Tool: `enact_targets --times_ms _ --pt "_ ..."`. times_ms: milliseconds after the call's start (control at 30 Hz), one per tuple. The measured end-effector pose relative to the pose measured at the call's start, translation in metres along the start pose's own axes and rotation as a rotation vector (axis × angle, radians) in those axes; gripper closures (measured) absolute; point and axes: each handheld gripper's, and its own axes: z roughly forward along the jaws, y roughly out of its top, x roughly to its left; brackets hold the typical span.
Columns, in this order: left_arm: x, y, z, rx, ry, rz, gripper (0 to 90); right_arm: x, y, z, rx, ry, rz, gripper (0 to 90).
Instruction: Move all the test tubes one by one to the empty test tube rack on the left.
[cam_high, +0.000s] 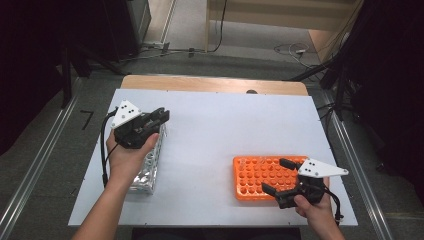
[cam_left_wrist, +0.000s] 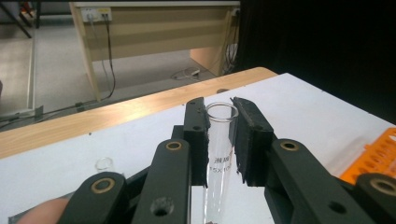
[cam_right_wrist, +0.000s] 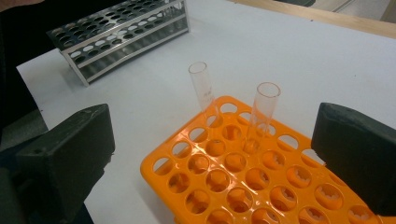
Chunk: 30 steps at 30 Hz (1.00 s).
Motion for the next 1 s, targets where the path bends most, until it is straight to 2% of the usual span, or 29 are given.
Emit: enact_targets --times_ms 400,533,700,833,1000 --pt "0.029 -0.013 0.012 0.015 0.078 -0.023 76.3 -0.002 -0.001 0.0 0.007 -0.001 0.003 0.0" --pt "0.037 -0.017 0.016 0.015 0.099 -0.042 76.3 -0.001 -0.001 0.0 0.01 0.001 0.001 0.0" --pt "0.042 -0.02 0.021 0.019 0.128 -0.045 76.3 -0.001 -0.001 0.001 0.015 0.007 -0.002 0.0" --pt "0.043 -0.025 0.026 0.038 0.147 -0.028 76.3 -0.001 -0.002 0.001 0.019 0.008 -0.004 0.0" --pt "0.045 -0.032 0.031 0.05 0.171 -0.041 76.3 -0.001 -0.002 0.001 0.021 0.007 -0.004 0.0"
